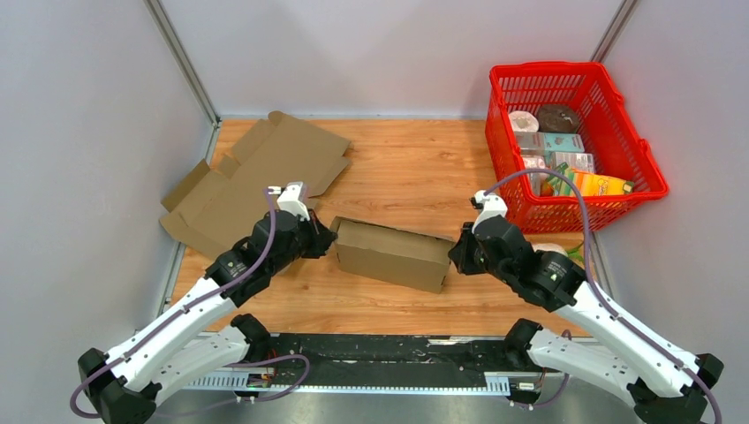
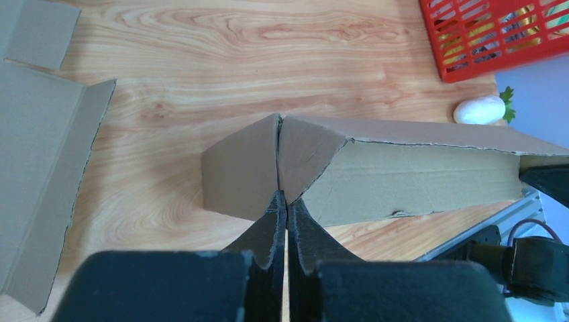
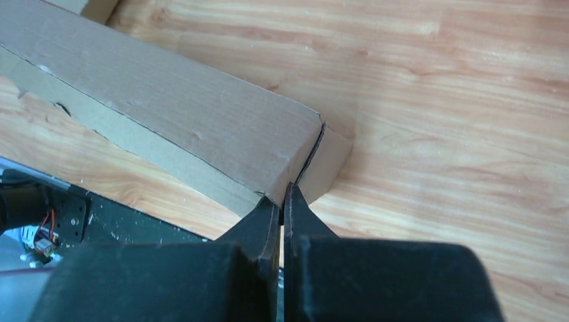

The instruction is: Fold the paper box

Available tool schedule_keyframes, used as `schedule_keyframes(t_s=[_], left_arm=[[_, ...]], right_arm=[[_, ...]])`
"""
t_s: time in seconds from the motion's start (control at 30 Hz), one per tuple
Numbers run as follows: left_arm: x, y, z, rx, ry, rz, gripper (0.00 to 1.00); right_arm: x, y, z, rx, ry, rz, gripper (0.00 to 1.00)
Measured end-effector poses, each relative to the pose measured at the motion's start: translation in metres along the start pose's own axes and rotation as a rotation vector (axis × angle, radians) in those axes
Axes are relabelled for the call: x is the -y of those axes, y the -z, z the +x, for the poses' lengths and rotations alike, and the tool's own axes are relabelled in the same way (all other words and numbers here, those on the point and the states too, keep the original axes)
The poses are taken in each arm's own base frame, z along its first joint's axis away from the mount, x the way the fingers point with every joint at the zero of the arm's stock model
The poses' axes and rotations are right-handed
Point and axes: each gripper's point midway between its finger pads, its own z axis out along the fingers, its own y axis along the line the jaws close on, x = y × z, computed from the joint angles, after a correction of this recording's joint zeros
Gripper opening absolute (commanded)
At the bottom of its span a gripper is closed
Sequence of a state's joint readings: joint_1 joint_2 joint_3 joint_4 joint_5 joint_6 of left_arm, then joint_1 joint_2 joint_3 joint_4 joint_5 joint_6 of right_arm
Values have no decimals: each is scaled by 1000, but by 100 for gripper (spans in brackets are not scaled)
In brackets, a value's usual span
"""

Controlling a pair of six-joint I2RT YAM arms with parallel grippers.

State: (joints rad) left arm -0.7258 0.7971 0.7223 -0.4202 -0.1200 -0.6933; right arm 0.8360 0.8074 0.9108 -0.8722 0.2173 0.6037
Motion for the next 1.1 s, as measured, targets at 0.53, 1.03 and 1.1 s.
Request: schedule_keyframes(t_s=[0.53, 1.03, 1.1], left_arm=[[-4, -3, -1, 61, 6, 13, 0], [-6, -1, -2, 74, 12, 4, 0], [-7, -1, -3, 77, 12, 0, 0]], right_arm=[[-19, 38, -32, 3, -194, -63, 65], [-17, 16, -49, -103, -618, -27, 28], [-15, 14, -48, -104, -628, -23, 23]])
